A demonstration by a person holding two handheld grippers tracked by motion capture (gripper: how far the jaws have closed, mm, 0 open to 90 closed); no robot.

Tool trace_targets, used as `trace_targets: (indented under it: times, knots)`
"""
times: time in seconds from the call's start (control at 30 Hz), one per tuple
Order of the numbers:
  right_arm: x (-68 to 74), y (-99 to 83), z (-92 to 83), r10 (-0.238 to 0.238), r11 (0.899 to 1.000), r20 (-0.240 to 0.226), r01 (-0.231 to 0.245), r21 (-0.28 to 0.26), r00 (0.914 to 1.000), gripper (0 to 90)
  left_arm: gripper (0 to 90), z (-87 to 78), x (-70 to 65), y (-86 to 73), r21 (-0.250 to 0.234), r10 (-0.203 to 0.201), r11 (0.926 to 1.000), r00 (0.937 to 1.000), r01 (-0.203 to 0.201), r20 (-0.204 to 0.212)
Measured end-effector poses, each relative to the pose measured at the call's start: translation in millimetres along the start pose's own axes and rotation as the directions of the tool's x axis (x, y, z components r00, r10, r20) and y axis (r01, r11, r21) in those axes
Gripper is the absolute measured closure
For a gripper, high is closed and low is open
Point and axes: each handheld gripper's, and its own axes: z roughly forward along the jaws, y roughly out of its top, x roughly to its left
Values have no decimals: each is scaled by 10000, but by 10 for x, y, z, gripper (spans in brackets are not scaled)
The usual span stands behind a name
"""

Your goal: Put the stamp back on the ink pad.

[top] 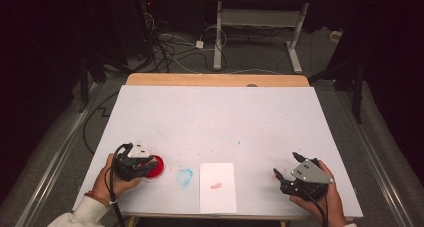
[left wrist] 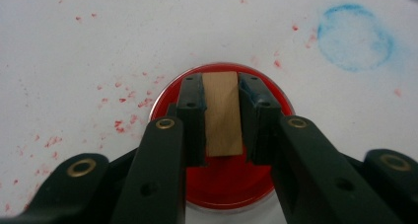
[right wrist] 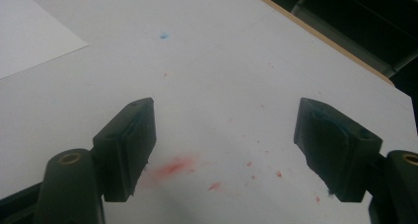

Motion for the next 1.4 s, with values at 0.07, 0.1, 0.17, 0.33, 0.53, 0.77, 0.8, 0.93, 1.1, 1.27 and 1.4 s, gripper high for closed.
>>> trace_targets:
  times: [0.07,0.1,0.17,0.33,0.53,0.77,0.8,0.93,1.1,1.27,1.4]
  knots:
    - [0,-2,2,-4,10000,-6,4,9,10000,245,717,14,7,-8,59,2,10000,10000,-2,31]
    - [-1,-2,2,-16,10000,-10,16,24,10000,245,716,22,10,-13,64,-17,10000,10000,17,54]
    - [1,-1,1,-38,10000,-24,38,19,10000,246,710,25,12,-14,48,-59,10000,10000,59,38]
    - [-2,-4,1,-39,10000,-15,39,36,10000,245,679,18,11,-11,39,-73,10000,10000,73,-9]
    - [0,0,-4,-54,10000,-5,54,-16,10000,245,569,-38,-2,8,-164,-18,9999,10000,17,-71]
    - [3,2,-3,-69,10000,-19,69,4,10000,246,484,-139,-40,34,-990,202,9948,9993,-232,-317]
    - [3,2,-3,-71,10000,-14,71,13,10000,246,483,-148,-48,40,-1078,242,9938,9991,-277,-336]
    - [6,4,-3,-79,10000,-25,79,-2,10000,246,445,-181,-80,74,-1457,387,9882,9976,-467,-573]
    - [12,6,-2,-101,9999,-37,101,-2,9999,245,377,-214,-115,112,-2009,420,9778,9950,-597,-910]
    - [18,12,-10,-80,9999,-44,80,-64,10000,246,291,-239,-176,144,-2487,471,9653,9899,-795,-1334]
    - [34,26,-19,-41,9999,-96,40,-156,9999,246,208,-263,-226,167,-2960,588,9492,9845,-1065,-1654]
